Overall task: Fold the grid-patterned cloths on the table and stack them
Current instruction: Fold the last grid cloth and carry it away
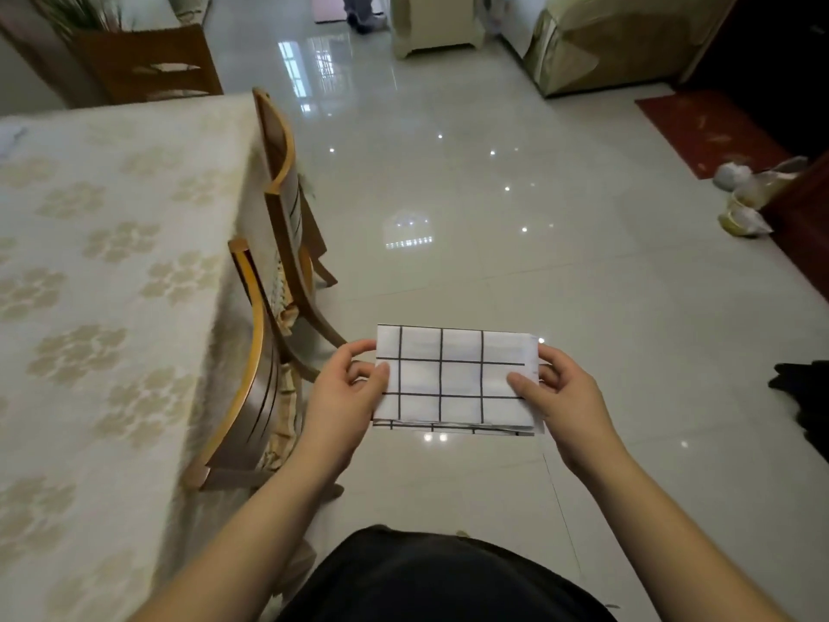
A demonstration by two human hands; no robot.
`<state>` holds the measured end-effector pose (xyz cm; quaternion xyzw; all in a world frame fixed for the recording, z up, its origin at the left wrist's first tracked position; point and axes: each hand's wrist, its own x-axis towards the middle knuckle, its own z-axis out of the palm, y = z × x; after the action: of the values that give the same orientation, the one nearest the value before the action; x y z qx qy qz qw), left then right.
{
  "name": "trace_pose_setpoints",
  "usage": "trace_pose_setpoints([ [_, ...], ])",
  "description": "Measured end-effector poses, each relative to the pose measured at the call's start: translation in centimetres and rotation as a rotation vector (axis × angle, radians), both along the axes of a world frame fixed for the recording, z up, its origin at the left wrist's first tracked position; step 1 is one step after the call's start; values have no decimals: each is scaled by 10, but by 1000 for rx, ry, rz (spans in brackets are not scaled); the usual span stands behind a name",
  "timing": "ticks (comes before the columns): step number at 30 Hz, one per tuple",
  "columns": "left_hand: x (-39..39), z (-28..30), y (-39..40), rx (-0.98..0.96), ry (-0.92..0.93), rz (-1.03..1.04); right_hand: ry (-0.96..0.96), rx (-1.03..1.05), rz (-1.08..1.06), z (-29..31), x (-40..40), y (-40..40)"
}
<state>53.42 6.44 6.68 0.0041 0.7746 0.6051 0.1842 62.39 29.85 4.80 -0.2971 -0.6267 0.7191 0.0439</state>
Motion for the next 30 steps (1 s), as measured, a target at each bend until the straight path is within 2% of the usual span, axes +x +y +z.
trace_pose_setpoints([
  [8,-81,-13,21,52,-77,40,-5,-3,-1,-6,-81,18],
  [14,-169,-32,18,111,-113,98,-17,70,89,-1,-188,23],
  [18,-226,-19,9,172,-125,89,-21,113,151,10,-261,19],
  [25,-314,-19,-7,120,-139,148,21,97,238,22,-358,11],
  [30,-375,-25,10,100,-139,207,12,36,246,13,-422,26],
])
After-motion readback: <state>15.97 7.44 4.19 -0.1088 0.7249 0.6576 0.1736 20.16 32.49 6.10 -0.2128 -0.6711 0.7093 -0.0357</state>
